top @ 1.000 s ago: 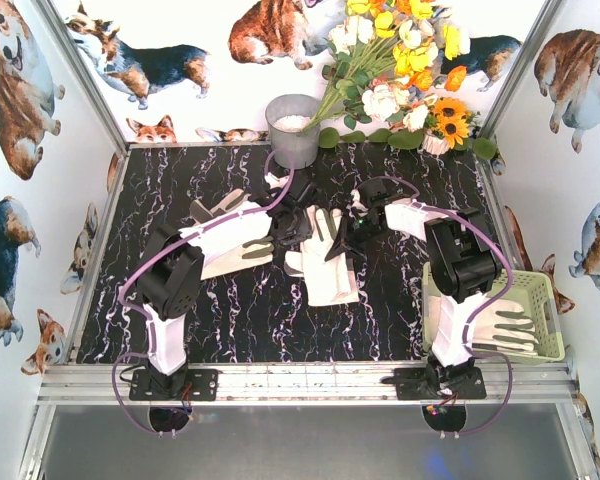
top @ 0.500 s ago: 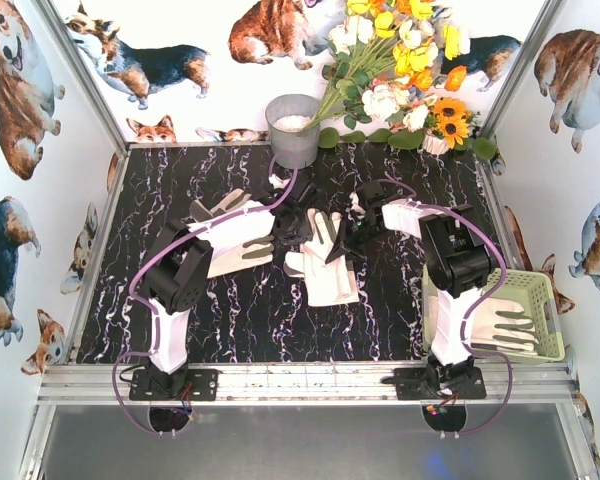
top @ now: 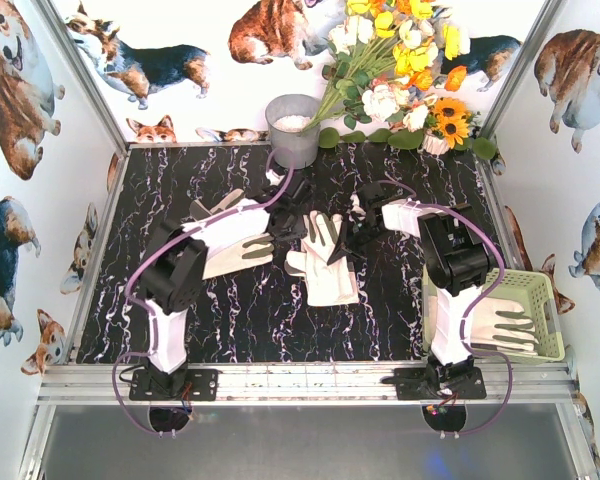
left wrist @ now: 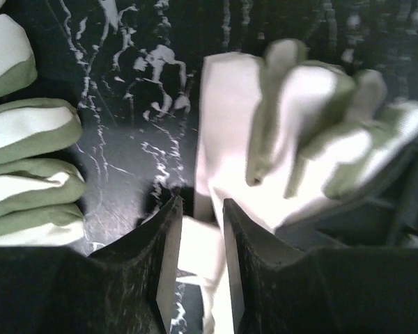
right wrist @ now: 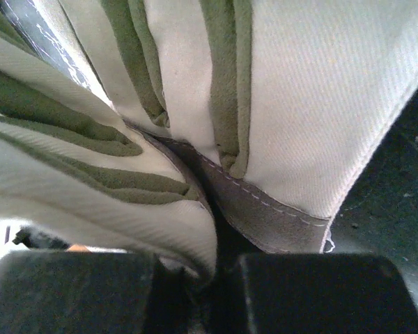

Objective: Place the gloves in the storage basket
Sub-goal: Pair the glove with the glove, then adjust the glove at the center of the board.

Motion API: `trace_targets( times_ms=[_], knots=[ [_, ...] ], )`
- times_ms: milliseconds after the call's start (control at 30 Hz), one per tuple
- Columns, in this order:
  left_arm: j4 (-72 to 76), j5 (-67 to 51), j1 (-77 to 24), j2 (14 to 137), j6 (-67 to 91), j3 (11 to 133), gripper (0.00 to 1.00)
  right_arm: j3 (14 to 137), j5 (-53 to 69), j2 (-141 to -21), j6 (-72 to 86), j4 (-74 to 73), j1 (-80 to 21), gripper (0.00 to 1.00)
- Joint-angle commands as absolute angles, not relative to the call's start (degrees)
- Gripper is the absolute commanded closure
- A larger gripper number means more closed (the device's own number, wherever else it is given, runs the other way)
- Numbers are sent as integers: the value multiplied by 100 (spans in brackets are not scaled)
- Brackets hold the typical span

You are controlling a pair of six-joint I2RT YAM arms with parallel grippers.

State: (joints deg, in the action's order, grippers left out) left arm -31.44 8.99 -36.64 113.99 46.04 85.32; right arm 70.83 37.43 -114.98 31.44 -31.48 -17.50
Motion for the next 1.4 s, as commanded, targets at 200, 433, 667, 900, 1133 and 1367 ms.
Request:
trace_targets(
  times_ms=[200, 433, 667, 900, 1133, 1367],
  knots=[
    [-1935, -573, -3673, 10583, 4394, 7835, 85, 7278, 3597, -11648, 3037, -3054, -1714, 100],
    [-1861, -830, -3730, 10863, 4465, 7853, 91, 7264, 3579, -11637, 3023, -3078, -1714, 100],
    [-2265, -431, -3742, 11283, 4519, 7901, 92, 7264, 3560, -11645, 3017, -3082, -1714, 100],
    [-2261, 41, -3805, 11503, 4691, 7683, 93, 7261, 3559, -11587, 3005, -3093, -1714, 100],
    [-2584, 247, -3831, 11552, 4673, 7623, 94, 7207, 3420, -11208, 2851, -3243, -1637, 82],
    [-2545, 299, -3862, 11446, 4705, 7435, 95, 6929, 3278, -10715, 2797, -3300, -1379, 72]
  ],
)
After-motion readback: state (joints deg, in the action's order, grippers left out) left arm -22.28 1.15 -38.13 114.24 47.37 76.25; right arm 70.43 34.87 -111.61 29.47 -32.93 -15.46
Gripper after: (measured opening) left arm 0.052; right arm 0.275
